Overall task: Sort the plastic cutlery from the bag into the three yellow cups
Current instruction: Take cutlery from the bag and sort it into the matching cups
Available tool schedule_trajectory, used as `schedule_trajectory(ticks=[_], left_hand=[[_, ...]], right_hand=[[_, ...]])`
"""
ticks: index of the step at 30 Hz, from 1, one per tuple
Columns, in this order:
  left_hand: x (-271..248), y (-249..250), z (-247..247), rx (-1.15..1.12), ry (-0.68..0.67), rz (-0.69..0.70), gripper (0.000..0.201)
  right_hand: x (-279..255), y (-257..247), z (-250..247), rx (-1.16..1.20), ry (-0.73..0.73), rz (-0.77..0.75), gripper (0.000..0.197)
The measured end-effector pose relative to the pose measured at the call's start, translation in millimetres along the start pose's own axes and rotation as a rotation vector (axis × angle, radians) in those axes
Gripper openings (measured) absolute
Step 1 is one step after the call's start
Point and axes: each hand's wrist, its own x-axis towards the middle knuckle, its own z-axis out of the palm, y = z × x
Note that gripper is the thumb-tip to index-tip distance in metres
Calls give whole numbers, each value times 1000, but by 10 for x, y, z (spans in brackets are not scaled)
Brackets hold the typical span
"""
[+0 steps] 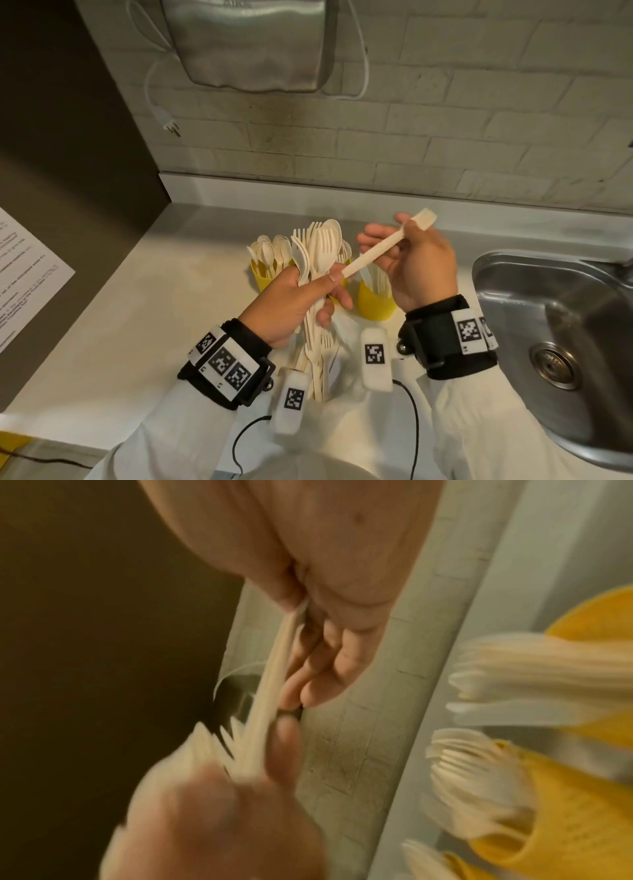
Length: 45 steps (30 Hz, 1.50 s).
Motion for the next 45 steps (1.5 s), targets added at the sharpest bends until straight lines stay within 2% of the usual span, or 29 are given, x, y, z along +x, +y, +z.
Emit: schedule_trajectory(ticks=[2,3,4,6,9,12,17,22,25,27,29,34,36,38,41,43,45], left_hand=[[-6,-1,1,-15,15,-13,21],[-6,5,10,-20,34,-18,21],[-4,7,18,-13,57,-20,20],[10,11,42,48,95,-22,21],[31,3,84,131,121,-30,23],[30,28,125,142,110,-42,18],[-8,61,120,148,111,-49,22],[-52,108,148,144,64,-20,30],[-66,114,143,143,52,-13,30],[-70,115,145,142,46,6,30],[-63,114,144,130,49,18,35],[-53,124,124,95,60,-5,38],[-62,130,116,103,53,4,34],[-72,137,114,112,50,14,33],[-81,169,136,137,99,7,33],[-70,180,154,143,140,3,38],[-60,185,170,122,171,17,36]], right_hand=[[19,-72,-38,152,75,-55,17],[22,-97,-71,133,86,-117,14],[7,-130,-95,25,65,-197,11],[-71,-180,-98,-381,-55,-327,15],[-221,-137,5,-926,-307,-348,19],[-252,-23,72,-1162,-343,-399,28],[-179,27,36,-1193,-369,-417,30],[-152,128,68,-1068,-249,-462,19],[-185,95,81,-1008,-328,-402,17],[-198,90,74,-974,-339,-367,23],[-185,121,69,-923,-290,-350,30],[-146,197,72,-785,-171,-290,31],[-140,197,67,-811,-148,-323,31],[-126,183,45,-942,-169,-445,28],[-136,130,45,-1184,-305,-562,20],[-171,128,78,-1207,-350,-558,19],[-175,167,94,-1111,-264,-559,20]])
